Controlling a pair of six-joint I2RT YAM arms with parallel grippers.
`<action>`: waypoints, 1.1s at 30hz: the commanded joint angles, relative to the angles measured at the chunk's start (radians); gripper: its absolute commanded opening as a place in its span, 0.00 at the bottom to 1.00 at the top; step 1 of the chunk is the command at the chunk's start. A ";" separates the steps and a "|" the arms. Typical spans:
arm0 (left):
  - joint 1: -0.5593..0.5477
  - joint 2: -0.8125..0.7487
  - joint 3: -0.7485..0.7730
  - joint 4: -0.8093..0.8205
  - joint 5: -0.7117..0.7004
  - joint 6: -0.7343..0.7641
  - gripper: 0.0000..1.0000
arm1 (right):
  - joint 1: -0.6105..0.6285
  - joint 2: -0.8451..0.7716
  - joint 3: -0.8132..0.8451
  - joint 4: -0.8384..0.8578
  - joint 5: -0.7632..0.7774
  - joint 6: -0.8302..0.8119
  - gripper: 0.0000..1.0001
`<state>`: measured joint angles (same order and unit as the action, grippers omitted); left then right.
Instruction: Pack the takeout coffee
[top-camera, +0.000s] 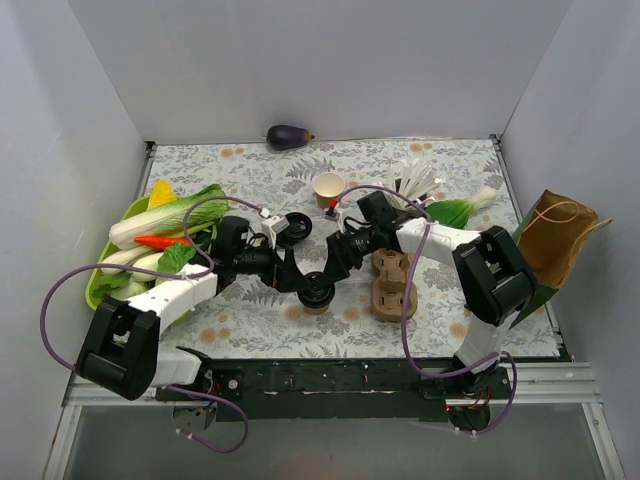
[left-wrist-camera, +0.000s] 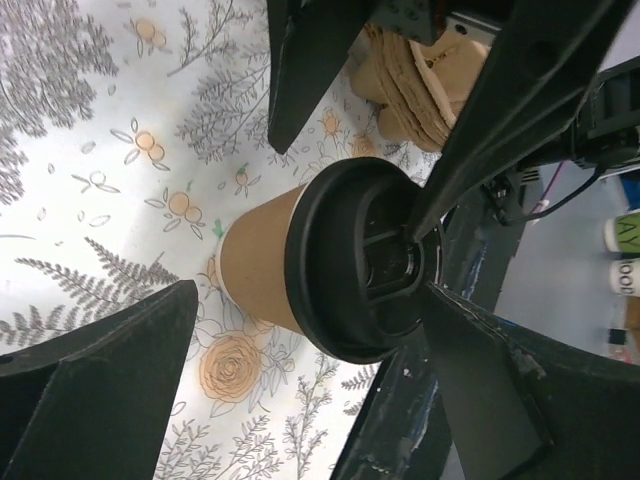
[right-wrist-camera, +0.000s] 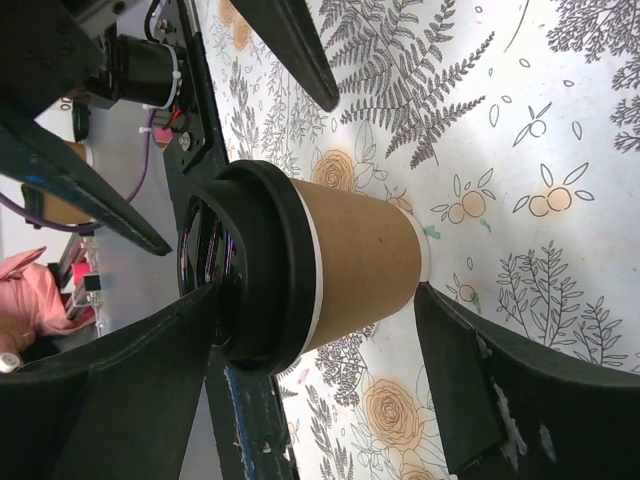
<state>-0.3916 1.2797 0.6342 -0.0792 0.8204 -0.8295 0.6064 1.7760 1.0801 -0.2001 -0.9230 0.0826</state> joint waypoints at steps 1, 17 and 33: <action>0.013 0.035 -0.047 0.123 0.046 -0.167 0.94 | -0.014 0.033 -0.049 0.047 -0.028 -0.012 0.85; 0.023 0.156 -0.120 0.213 -0.026 -0.303 0.91 | -0.027 0.137 -0.088 0.175 -0.132 0.080 0.74; 0.039 0.262 -0.068 0.082 -0.254 -0.252 0.88 | -0.046 0.149 -0.057 0.228 -0.160 0.114 0.80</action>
<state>-0.3614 1.4876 0.5838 0.0937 0.9142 -1.1561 0.5453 1.9064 1.0161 0.0265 -1.1885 0.2520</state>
